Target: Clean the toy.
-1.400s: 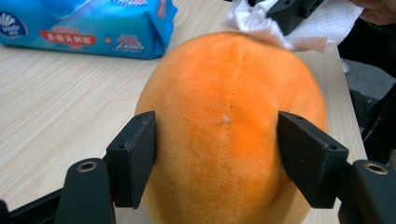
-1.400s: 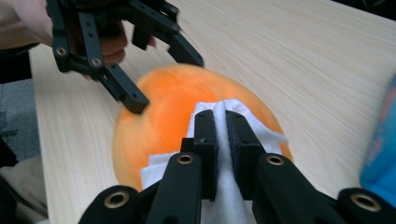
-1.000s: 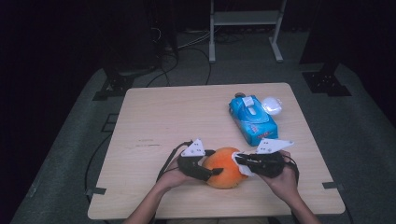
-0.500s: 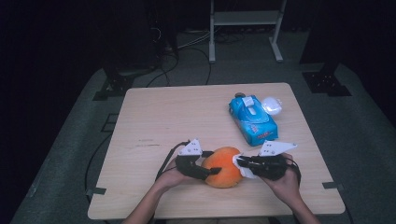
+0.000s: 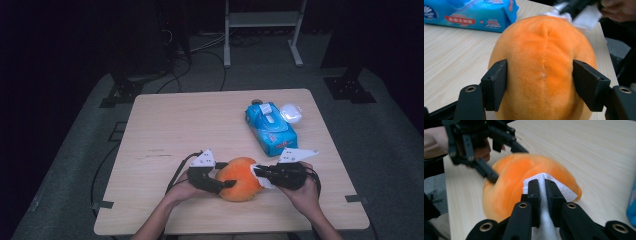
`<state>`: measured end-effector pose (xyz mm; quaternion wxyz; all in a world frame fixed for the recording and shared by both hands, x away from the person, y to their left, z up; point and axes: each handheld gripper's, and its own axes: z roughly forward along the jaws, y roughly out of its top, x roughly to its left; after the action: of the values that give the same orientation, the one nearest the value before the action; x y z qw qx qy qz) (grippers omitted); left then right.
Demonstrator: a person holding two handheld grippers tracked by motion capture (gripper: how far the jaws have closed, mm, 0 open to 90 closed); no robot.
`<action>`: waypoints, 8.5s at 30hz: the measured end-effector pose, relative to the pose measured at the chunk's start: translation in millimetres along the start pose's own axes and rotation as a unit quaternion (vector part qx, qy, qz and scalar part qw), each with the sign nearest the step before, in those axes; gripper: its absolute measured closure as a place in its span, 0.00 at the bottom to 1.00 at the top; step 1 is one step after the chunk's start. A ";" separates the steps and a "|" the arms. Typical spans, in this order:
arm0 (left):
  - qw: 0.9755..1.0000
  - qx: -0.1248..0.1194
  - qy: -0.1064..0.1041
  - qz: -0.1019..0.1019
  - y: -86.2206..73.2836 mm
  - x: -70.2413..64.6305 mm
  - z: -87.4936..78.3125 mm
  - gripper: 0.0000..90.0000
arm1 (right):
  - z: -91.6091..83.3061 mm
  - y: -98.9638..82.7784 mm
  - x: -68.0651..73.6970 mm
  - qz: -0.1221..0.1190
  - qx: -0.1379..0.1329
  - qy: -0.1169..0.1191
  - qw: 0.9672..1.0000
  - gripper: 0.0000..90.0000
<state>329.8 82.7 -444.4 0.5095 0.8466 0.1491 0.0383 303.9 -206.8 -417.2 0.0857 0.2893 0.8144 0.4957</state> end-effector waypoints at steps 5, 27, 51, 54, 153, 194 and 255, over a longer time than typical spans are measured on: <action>1.000 0.004 0.007 0.003 1.5 -2.8 1.7 0.35 | 4.3 0.5 -11.5 0.017 -0.006 -0.001 1.000 0.92; 1.000 0.001 0.004 0.017 1.1 -4.4 -0.3 0.35 | -0.1 -13.9 -27.2 0.068 -0.001 -0.008 0.998 0.92; 0.998 0.014 0.006 0.057 9.4 -20.1 7.4 0.31 | -2.1 -2.0 -14.6 0.058 -0.012 0.004 0.998 0.92; 0.997 0.021 0.006 0.080 12.1 -27.0 9.4 0.30 | -2.2 2.8 -10.4 0.047 -0.015 0.008 0.999 0.91; 0.998 0.016 0.013 -0.056 15.8 -7.7 3.6 0.11 | -6.7 4.3 7.2 0.001 -0.004 0.013 1.000 0.91; 1.000 0.016 0.016 -0.009 26.8 -26.3 1.5 0.30 | -13.8 25.2 24.2 -0.042 -0.038 0.016 0.998 0.91; 0.999 0.015 0.028 0.023 31.2 -43.3 14.6 0.30 | -15.4 29.8 30.4 -0.060 -0.010 -0.010 0.998 0.92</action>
<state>298.4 44.0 -420.4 0.4912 0.8560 0.1442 0.0717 284.0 -191.4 -379.5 0.1261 0.2435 0.8245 0.4950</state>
